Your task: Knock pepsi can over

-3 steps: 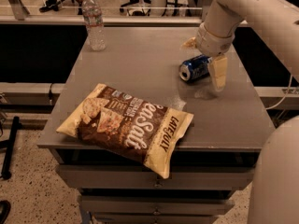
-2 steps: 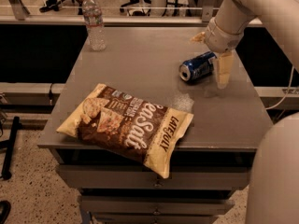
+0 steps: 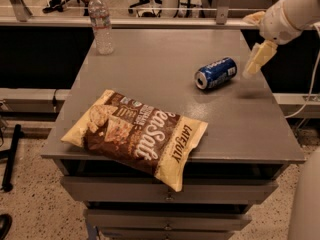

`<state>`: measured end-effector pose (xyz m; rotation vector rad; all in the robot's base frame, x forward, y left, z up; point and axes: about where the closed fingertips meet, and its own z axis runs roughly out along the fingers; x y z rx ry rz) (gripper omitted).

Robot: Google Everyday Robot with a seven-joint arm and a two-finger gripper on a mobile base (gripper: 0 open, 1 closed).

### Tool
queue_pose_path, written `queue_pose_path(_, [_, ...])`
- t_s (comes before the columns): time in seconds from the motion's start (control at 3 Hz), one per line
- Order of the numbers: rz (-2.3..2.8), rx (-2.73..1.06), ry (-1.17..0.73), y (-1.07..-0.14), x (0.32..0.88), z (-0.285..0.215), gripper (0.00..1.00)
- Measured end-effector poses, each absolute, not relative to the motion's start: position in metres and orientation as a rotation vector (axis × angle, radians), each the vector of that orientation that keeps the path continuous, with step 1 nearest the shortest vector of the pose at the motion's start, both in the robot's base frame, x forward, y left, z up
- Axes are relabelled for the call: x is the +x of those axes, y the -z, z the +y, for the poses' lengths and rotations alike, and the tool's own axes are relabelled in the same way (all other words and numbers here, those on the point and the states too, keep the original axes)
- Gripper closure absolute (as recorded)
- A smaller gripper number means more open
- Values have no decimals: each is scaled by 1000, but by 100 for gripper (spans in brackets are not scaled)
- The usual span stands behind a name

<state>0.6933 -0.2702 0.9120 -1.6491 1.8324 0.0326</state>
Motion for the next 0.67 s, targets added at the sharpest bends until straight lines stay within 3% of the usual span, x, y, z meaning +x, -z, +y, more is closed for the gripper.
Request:
queue_pose_path(0.33, [1841,-1426,-102,-923,687,-314,0])
queue_pose_path(0.67, [1838,-1396,-111,-927,685,-320,0])
